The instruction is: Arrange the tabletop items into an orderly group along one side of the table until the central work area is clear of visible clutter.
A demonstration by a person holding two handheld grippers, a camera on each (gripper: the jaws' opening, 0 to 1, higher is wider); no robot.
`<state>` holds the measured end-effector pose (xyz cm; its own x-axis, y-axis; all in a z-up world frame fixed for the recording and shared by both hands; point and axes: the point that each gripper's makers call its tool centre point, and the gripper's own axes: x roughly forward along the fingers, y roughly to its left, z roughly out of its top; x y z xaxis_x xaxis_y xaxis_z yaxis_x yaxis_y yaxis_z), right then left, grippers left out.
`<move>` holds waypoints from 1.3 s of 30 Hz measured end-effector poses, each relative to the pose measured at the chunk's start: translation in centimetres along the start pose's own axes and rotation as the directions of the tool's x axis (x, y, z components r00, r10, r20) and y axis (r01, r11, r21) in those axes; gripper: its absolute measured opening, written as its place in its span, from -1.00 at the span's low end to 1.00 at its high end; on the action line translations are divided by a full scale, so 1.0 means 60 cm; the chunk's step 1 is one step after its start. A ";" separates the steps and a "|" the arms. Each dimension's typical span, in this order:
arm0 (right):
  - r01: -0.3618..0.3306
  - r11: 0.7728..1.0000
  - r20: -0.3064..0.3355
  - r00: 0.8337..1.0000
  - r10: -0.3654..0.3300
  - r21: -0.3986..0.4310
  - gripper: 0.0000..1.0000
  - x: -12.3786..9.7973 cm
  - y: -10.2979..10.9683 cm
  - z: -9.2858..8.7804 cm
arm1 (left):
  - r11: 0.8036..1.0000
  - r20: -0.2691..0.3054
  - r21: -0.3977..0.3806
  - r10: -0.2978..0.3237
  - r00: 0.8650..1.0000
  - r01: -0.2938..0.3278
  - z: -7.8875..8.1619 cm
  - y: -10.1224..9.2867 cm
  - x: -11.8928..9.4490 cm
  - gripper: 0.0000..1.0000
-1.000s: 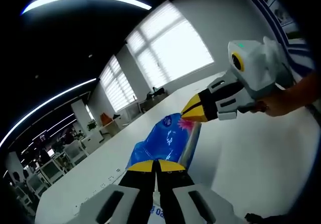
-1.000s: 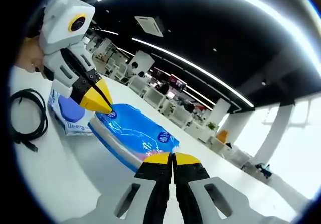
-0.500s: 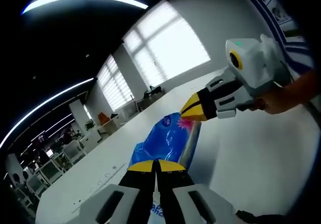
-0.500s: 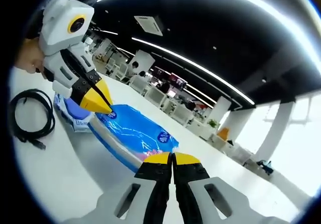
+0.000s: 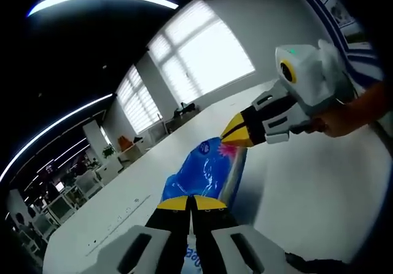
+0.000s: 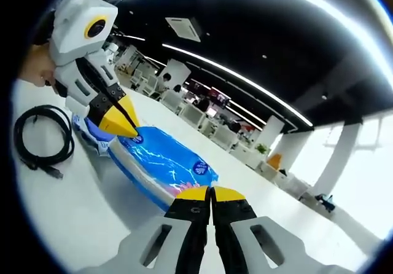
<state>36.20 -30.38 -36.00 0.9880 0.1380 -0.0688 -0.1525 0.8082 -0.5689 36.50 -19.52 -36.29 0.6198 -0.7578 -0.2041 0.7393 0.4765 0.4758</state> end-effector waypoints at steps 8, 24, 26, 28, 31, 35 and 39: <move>-0.021 1.000 -0.026 0.999 0.022 0.013 -1.00 -0.001 0.013 -0.018 | 1.000 -0.006 0.002 -0.011 1.000 0.011 -0.009 -0.007 -0.001 -1.00; -0.043 0.999 -0.065 0.997 0.043 0.008 -1.00 -0.006 0.032 -0.035 | 0.999 -0.021 -0.015 -0.043 0.999 0.043 -0.024 -0.020 -0.008 -1.00; -0.041 0.999 -0.070 0.997 0.042 0.013 -1.00 -0.006 0.033 -0.037 | 0.999 -0.022 -0.025 -0.044 0.999 0.043 -0.027 -0.021 -0.009 -0.99; -0.037 0.999 -0.075 0.996 0.038 0.014 -1.00 -0.006 0.034 -0.039 | 0.999 -0.026 -0.022 -0.041 0.999 0.040 -0.029 -0.022 -0.010 -0.96; -0.030 0.999 -0.076 0.997 0.033 0.043 -1.00 -0.008 0.035 -0.044 | 0.999 -0.032 -0.030 -0.040 0.999 0.039 -0.031 -0.021 -0.012 -0.92; -0.025 0.997 -0.069 0.997 0.030 0.080 -0.98 -0.013 0.033 -0.047 | 0.997 -0.010 -0.069 -0.029 1.000 0.028 -0.027 -0.017 -0.018 -0.82; -0.024 0.995 -0.059 0.998 0.030 0.095 -0.98 -0.014 0.035 -0.047 | 0.997 -0.015 -0.078 -0.028 1.000 0.027 -0.029 -0.017 -0.022 -0.79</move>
<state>35.09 -30.40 -39.43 0.9827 0.1283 -0.1336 -0.1778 0.8551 -0.4870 35.38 -18.22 -38.02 0.6028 -0.7640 -0.2300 0.7737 0.4893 0.4025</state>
